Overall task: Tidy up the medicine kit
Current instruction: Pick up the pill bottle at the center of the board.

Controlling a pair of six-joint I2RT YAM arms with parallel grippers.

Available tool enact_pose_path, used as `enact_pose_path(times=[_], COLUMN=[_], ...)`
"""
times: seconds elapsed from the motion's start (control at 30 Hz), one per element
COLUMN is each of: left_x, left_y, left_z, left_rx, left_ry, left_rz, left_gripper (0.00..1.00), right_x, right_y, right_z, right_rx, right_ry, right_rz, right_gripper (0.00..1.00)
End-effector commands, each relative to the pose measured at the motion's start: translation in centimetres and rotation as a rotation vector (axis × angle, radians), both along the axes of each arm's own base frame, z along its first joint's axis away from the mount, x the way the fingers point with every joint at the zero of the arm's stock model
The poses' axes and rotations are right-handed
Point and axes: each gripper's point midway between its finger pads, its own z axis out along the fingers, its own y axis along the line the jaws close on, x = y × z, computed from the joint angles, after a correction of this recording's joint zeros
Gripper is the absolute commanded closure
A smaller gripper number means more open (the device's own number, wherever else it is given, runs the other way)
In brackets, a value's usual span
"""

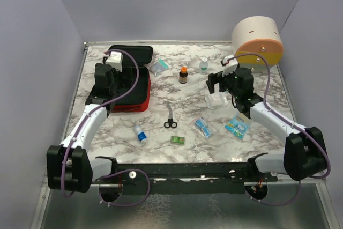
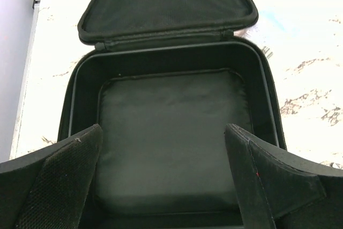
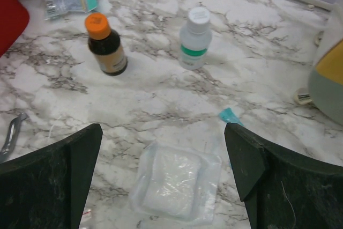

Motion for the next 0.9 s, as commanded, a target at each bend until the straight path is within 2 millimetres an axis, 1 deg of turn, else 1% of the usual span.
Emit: enact_pose_path(times=[0.0,0.07,0.1,0.17,0.2,0.27,0.33,0.43,0.5,0.57,0.6,0.67,0.87], left_x=[1.5,2.0,2.2,2.7,2.8,3.1,3.4,3.5,3.4,3.3,3.2,3.2,3.5], left_y=[-0.2,0.0,-0.1,-0.6,-0.6,-0.6,-0.4,0.0,0.0,0.1,0.0,-0.1,-0.7], left_z=[2.4,2.7,2.9,3.3,3.5,3.6,3.7,3.7,3.5,3.2,3.0,2.7,1.8], left_rx=[-0.032,-0.062,-0.074,-0.090,-0.095,-0.099,-0.092,-0.088,-0.088,-0.092,-0.095,-0.104,-0.125], left_ry=[-0.008,-0.007,-0.008,-0.009,-0.007,0.005,0.013,0.007,0.011,0.023,0.026,0.033,0.051], left_rz=[0.027,0.057,0.060,0.045,0.044,0.052,0.065,0.087,0.090,0.095,0.097,0.094,0.071], left_gripper=[0.01,0.01,0.01,0.01,0.01,0.01,0.01,0.01,0.01,0.01,0.01,0.01,0.01], right_x=[-1.0,-0.8,-0.8,-0.6,-0.4,0.2,1.0,2.2,2.4,2.7,3.1,3.4,4.0], right_y=[2.0,4.5,5.7,8.2,9.4,10.6,11.1,11.4,11.6,11.8,12.2,12.6,14.6], right_z=[1.2,1.0,0.5,0.4,0.6,0.8,0.5,-0.3,-0.9,-1.2,-0.9,-1.4,-3.7], right_rx=[-0.014,-0.050,-0.088,-0.162,-0.162,-0.112,-0.088,-0.098,-0.096,-0.068,-0.042,-0.014,0.029], right_ry=[0.048,0.077,0.110,0.093,0.069,0.043,0.044,0.062,0.059,0.030,0.000,-0.022,-0.011], right_rz=[-0.033,-0.009,0.004,0.046,0.061,0.062,0.035,-0.005,-0.019,-0.024,-0.024,-0.026,0.008], right_gripper=[0.00,0.00,0.00,0.00,0.00,0.00,0.00,0.00,0.00,0.03,0.05,0.07,0.08])
